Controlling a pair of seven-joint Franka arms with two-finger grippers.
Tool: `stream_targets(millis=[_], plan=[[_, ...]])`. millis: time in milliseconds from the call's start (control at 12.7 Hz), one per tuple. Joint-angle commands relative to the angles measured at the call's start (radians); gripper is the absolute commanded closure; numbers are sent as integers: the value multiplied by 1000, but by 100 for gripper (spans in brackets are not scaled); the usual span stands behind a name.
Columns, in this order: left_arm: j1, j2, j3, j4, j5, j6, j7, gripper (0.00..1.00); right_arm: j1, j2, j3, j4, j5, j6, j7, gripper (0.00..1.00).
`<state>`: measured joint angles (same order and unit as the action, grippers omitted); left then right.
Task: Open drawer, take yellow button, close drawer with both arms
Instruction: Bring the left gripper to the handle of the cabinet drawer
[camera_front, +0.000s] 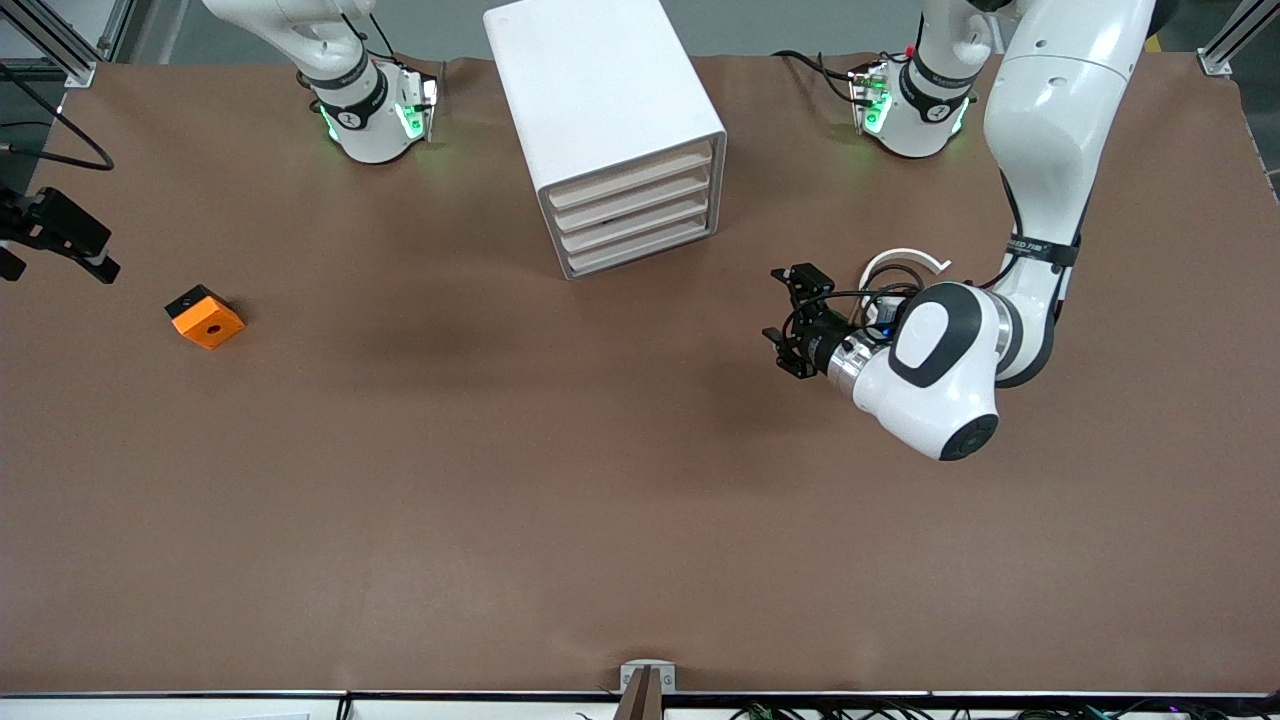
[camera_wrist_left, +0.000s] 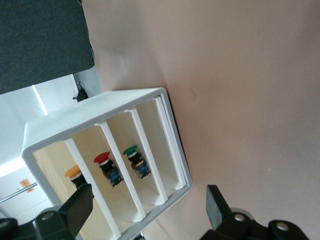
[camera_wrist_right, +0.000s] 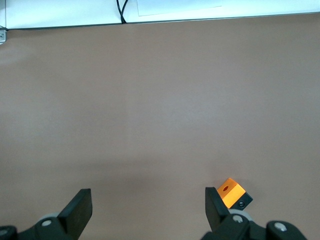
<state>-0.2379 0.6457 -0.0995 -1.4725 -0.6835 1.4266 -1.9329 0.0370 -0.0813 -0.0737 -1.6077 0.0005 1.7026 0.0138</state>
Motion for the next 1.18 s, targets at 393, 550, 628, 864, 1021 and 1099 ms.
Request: stream_targets(millis=[393,550,628,864,1021,1099], plan=[[-58,35,4,17,-103,-18,-173,0,-8,0,6,17,-14,-11,2,0],[-69,37,4,17,-171,-18,-210,0,-8,0,6,17,-14,-11,2,0],[-72,43,4,17,-210,-18,-228,0,-8,0,6,17,-14,-11,2,0],[-115,64,4,14,-232,-34,-297,0,-8,0,6,15,-14,-12,0,0],[-155,77,4,11,-234,-47,-339,0,-8,0,6,15,-14,-12,0,0],[-184,78,4,8,-234,-51,-345,0,-8,0,6,17,-14,-14,-1,0]])
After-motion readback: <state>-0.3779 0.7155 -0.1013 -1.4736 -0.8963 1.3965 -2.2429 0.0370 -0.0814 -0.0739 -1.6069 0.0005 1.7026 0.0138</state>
